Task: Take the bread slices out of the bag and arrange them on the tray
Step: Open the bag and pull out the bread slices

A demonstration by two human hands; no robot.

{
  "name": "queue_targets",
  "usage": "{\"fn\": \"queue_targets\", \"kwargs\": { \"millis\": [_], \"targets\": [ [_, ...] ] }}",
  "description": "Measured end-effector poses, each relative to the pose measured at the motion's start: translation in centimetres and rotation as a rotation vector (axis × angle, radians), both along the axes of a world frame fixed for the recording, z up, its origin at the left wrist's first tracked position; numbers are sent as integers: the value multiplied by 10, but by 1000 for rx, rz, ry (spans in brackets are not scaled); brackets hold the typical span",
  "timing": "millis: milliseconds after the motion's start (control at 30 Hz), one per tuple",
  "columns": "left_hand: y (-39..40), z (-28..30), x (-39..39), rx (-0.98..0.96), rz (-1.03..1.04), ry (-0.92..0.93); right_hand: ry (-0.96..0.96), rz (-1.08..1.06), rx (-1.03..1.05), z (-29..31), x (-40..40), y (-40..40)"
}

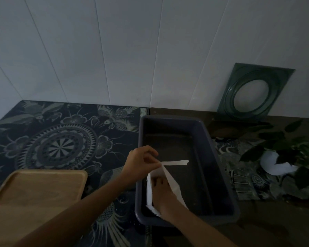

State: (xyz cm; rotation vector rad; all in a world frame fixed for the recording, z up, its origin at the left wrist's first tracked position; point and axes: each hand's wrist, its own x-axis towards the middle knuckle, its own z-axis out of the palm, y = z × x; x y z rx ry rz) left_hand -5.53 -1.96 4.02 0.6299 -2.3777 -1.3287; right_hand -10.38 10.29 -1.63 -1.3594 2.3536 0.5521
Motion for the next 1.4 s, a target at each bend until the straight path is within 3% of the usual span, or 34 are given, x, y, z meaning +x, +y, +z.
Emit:
{"fn": "queue_targets", "kwargs": {
  "millis": [100, 300, 600, 667, 800, 900, 1000, 1400],
  "targets": [
    [2, -1, -4, 4, -3, -1, 41, -57, -68, -7, 2, 6],
    [3, -3, -10, 64, -5, 12, -90, -183, -241, -14, -10, 26],
    [3, -6, -11, 124, -14, 4, -158, -107, -304, -27, -16, 30],
    [2, -7, -11, 117, -11, 6, -197, -132, -396, -26, -19, 30],
    [1, -8, -11, 100, -15, 11, -189, -28, -317, -18, -24, 33],
    [1, -9, -13, 83, -6, 25, -93, 32, -310, -3, -26, 28],
    [2, -11, -14, 58, 10, 25, -24, -43, -296, 16, -31, 20],
    [1, -16, -13, 44, 49, 10, -24, 60, -362, 107, -36, 30]
  ]
}}
